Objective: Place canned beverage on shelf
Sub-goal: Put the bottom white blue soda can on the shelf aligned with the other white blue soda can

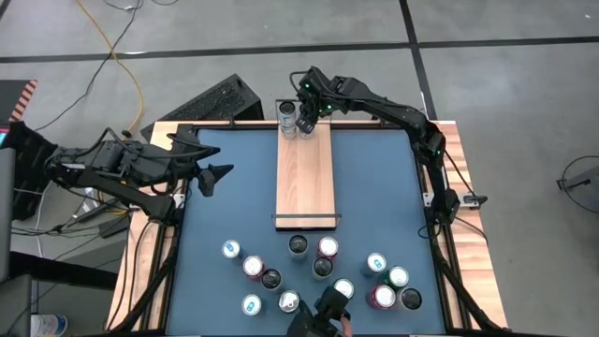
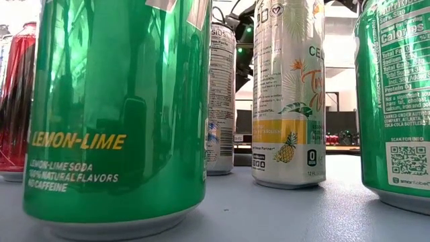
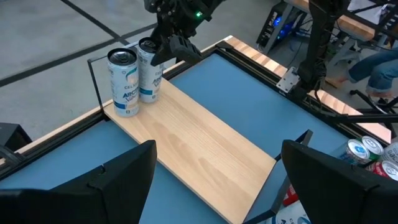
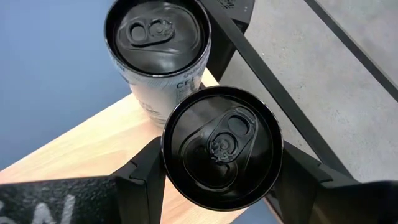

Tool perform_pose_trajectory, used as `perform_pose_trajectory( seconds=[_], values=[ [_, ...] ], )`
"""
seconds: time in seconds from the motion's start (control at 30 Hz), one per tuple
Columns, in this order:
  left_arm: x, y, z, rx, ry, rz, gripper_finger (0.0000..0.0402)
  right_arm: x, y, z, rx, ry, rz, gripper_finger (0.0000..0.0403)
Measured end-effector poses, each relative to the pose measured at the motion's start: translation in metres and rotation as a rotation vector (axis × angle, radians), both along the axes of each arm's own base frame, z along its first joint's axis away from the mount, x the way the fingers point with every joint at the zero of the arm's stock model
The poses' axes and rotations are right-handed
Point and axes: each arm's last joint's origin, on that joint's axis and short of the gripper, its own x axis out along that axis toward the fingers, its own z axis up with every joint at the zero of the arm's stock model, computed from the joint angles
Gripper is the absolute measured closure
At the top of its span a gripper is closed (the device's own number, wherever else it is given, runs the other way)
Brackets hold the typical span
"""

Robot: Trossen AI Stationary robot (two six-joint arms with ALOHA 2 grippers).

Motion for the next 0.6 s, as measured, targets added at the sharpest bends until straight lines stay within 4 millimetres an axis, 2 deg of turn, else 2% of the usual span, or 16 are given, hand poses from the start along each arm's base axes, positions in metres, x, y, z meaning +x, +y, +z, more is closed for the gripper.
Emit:
perform_pose_trajectory(
  seconds=[0.6],
  values=[
    [0.0000,0.0000,0.0000,0.000,0.000,0.001,0.0070,0.0013,-0.0009,0.0012,-0.018,-0.010,0.017,0.0184]
  ],
)
